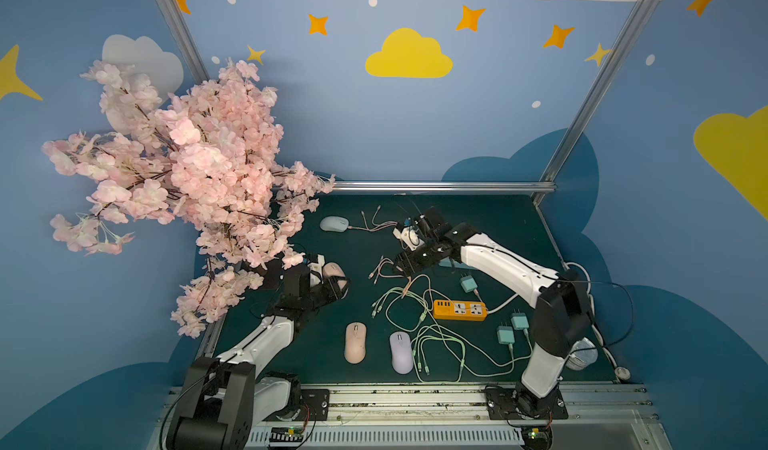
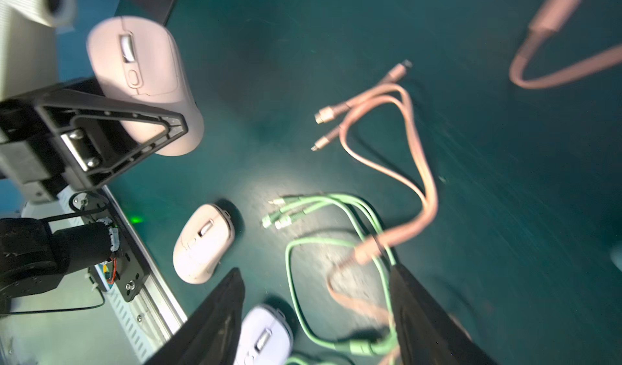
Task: Unplug the wireless mouse
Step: Place the power cord at the center of the board, then place the mouse at the center of the board.
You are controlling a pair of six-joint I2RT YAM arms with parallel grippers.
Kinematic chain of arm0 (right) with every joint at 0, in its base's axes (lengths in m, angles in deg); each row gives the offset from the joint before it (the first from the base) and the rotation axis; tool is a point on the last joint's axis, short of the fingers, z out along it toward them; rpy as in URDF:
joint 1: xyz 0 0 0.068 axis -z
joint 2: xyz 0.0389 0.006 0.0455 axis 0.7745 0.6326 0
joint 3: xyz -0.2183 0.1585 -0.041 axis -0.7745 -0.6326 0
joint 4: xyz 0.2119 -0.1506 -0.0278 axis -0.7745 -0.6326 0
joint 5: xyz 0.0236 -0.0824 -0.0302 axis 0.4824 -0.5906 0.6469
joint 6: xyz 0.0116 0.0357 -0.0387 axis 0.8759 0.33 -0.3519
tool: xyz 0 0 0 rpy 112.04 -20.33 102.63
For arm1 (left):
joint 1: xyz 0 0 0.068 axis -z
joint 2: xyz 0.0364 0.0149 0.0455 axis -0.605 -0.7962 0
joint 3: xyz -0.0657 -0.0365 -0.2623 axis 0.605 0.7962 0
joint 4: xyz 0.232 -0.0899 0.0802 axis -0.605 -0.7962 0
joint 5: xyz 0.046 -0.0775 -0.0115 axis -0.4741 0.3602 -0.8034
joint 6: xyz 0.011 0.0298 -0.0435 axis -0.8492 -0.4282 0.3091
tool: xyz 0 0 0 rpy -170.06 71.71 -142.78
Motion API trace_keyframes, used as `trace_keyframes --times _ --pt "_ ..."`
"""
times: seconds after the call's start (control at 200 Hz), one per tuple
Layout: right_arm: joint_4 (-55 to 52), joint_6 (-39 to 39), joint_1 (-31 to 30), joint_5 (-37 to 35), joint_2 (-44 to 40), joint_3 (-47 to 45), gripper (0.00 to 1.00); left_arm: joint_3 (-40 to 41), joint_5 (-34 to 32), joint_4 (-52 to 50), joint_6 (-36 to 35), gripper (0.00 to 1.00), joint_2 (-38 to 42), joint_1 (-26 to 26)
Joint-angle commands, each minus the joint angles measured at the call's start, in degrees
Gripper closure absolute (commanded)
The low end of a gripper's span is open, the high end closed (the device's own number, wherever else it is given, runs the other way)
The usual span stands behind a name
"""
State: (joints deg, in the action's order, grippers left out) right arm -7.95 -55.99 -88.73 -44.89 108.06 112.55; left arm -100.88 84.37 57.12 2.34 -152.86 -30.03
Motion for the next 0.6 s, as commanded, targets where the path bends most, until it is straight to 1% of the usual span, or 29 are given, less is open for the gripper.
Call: trace_keyframes --times 0.0,0.105,0.21,0.26,0.29,0.38,0.421,0.466,0.516,0.526,0.531,0.551,0.596 --pt "3.22 2.06 6.13 -2.08 -8.96 -3.75 0.30 0.49 8.00 4.59 5.47 0.72 -5.16 -0.66" --pt "1.76 2.12 10.20 -4.99 -13.16 -7.04 0.29 0.32 11.13 9.33 7.33 0.68 -11.84 -1.07" --pt "-0.97 3.07 14.53 -12.96 -15.89 -9.54 0.26 0.52 11.88 13.20 8.51 0.66 -16.75 -1.07" --pt "-1.42 3.74 17.15 -16.08 -16.50 -11.12 0.19 0.52 11.60 13.93 8.67 0.65 -18.17 -1.19" --pt "-1.48 4.31 18.87 -16.63 -16.51 -12.03 0.17 0.66 11.25 14.26 9.02 0.62 -18.64 -1.32" --pt "-1.00 5.61 23.01 -15.25 -15.46 -14.15 0.17 1.56 9.91 14.31 9.79 0.57 -19.23 -1.98" --pt "-0.46 5.75 23.70 -14.91 -14.75 -14.73 0.17 1.59 9.37 13.72 10.01 0.51 -19.29 -2.33" --pt "0.02 5.60 24.07 -14.62 -13.88 -15.03 0.17 1.61 8.75 12.63 10.10 0.38 -19.23 -2.54" --pt "0.19 5.60 24.19 -14.06 -13.21 -15.15 0.17 2.12 6.61 10.39 10.73 0.16 -18.18 -2.84" --pt "0.25 5.53 24.18 -13.99 -13.12 -15.15 0.17 2.33 5.90 9.83 10.96 0.06 -17.78 -2.82" --pt "0.26 5.52 24.18 -13.96 -13.06 -15.15 0.17 2.44 5.55 9.54 11.07 0.03 -17.55 -2.90" --pt "0.32 5.50 24.33 -13.92 -12.89 -15.17 0.17 3.01 3.94 8.39 11.52 0.01 -16.54 -3.09" --pt "0.66 5.37 24.27 -14.14 -12.82 -15.23 0.17 4.25 0.31 5.04 12.41 0.01 -13.53 -3.48"
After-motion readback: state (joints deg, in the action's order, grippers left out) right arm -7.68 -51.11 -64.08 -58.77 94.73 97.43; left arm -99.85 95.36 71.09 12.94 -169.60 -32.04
